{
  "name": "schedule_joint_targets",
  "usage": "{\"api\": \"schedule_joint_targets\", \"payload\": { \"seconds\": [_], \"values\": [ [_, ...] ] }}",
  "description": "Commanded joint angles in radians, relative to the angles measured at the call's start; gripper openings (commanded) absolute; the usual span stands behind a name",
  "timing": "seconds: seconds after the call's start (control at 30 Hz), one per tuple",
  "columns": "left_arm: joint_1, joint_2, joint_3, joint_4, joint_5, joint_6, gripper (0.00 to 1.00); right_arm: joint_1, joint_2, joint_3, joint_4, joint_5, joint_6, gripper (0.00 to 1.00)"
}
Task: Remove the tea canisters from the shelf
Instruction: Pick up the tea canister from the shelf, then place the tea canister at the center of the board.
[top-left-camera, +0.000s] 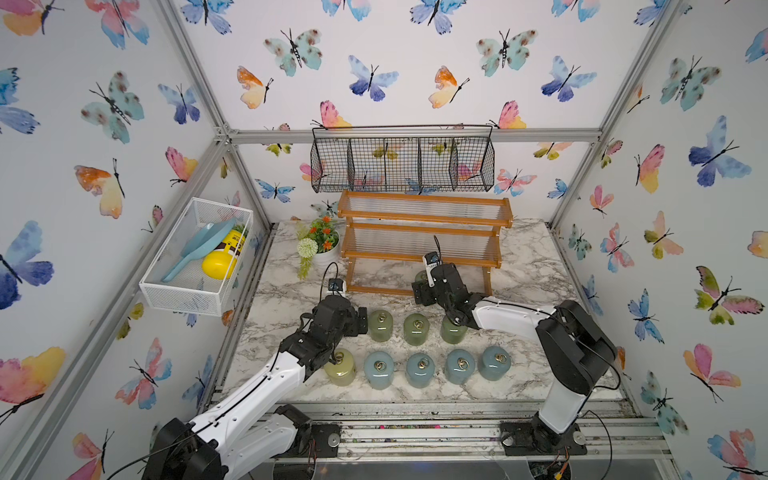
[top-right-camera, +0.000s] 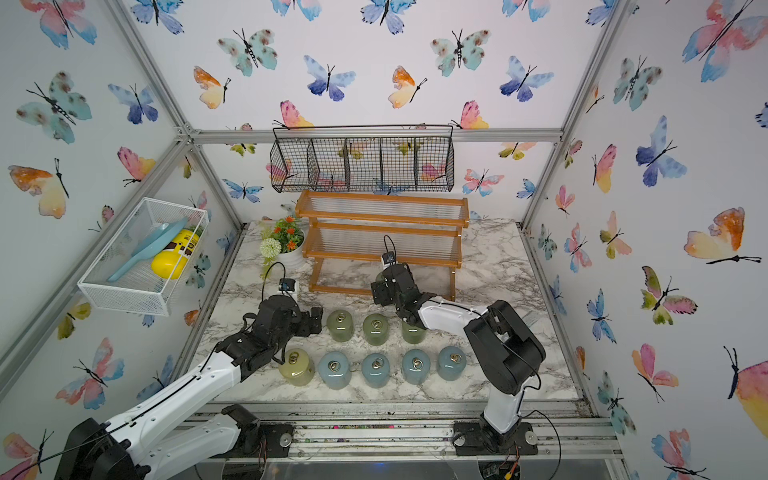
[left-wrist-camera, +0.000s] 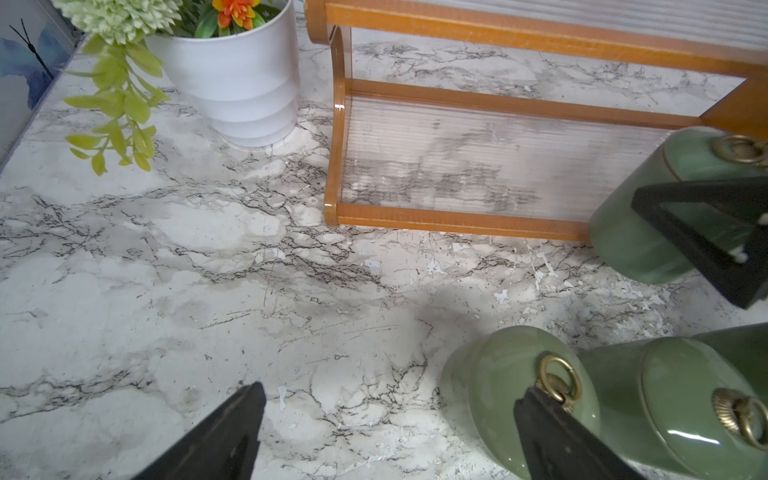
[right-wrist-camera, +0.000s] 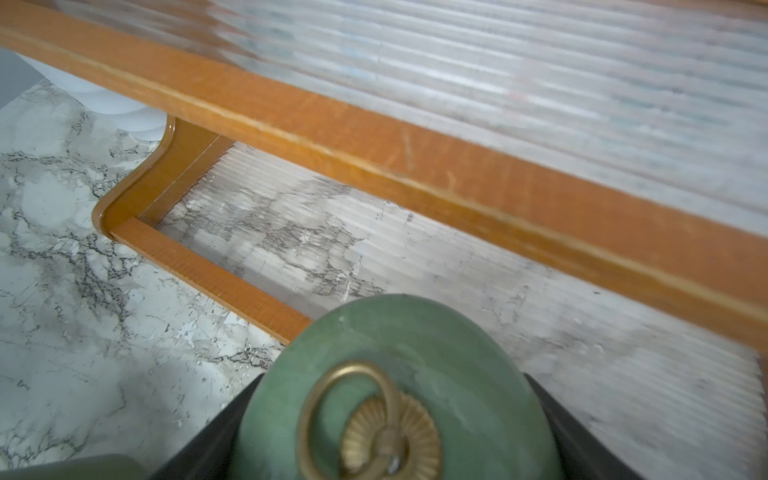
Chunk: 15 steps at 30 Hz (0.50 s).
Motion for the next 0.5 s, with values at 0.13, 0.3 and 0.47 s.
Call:
{"api": "schedule_joint_targets", "payload": {
  "seconds": [0.13,0.3,0.47],
  "values": [
    [0.006,-0.026,-0.011,-0.001,0.023,-0.008,0.98,-0.044,-0.098,-0.056,0.056,0.026,0.005,0.82],
    [0.006,-0.041,-0.023,0.003,0.013,-0.014,0.98,-0.086,-0.142,-0.100,0.056,0.032,0.005,0.82],
    [0.006,-0.053,-0.033,0.010,0.012,-0.014,0.99,-0.136,-0.189,-0.138,0.048,0.031,0.004,0.82]
  ]
}}
